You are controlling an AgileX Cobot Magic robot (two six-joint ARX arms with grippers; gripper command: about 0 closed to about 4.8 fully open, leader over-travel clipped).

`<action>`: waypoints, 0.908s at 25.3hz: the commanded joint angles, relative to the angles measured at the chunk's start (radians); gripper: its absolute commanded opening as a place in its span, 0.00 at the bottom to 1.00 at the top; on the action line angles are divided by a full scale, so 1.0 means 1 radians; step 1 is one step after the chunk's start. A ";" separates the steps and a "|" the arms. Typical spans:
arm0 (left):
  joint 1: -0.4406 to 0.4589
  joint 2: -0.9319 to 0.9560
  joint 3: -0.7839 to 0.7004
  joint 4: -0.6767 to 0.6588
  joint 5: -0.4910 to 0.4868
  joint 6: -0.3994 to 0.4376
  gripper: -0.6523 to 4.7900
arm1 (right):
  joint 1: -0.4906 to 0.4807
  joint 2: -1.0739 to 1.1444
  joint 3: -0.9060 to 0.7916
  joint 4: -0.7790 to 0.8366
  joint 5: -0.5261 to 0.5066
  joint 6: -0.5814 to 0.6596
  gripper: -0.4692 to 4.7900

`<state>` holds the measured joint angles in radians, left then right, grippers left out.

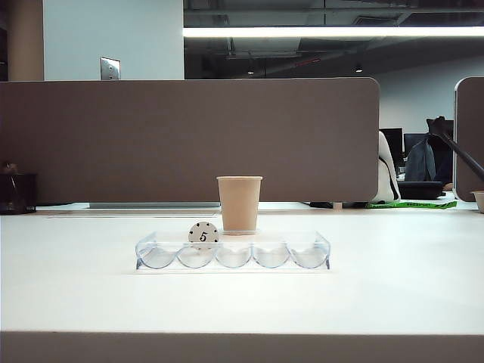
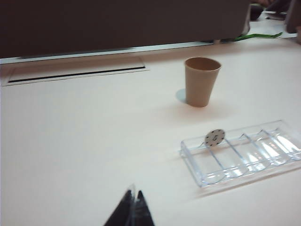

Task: Pick up the chip with the greater value and put it into the paper cup.

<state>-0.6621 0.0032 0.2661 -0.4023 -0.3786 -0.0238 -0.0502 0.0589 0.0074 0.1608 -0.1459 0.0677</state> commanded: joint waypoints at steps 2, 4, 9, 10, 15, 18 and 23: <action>0.001 0.002 -0.039 0.076 -0.082 -0.002 0.11 | 0.000 -0.002 -0.002 0.024 -0.040 0.004 0.08; 0.001 0.002 -0.066 0.117 -0.081 0.018 0.11 | 0.000 -0.002 -0.002 0.029 -0.040 0.004 0.08; 0.001 0.002 -0.126 0.212 -0.010 0.077 0.11 | 0.000 -0.002 -0.002 0.028 -0.079 0.005 0.08; 0.001 0.002 -0.150 0.265 0.071 0.111 0.11 | 0.000 -0.002 -0.002 0.029 -0.085 0.005 0.08; 0.001 0.002 -0.218 0.368 0.301 0.147 0.11 | 0.000 -0.002 -0.002 0.029 -0.097 0.005 0.08; 0.001 0.002 -0.241 0.420 0.375 0.143 0.11 | 0.000 -0.002 -0.002 0.029 -0.101 0.009 0.08; 0.006 0.002 -0.259 0.433 0.400 0.140 0.11 | 0.000 -0.002 -0.002 0.031 -0.124 0.010 0.08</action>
<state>-0.6598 0.0055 0.0036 0.0246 0.0139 0.1162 -0.0502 0.0574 0.0074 0.1680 -0.2543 0.0723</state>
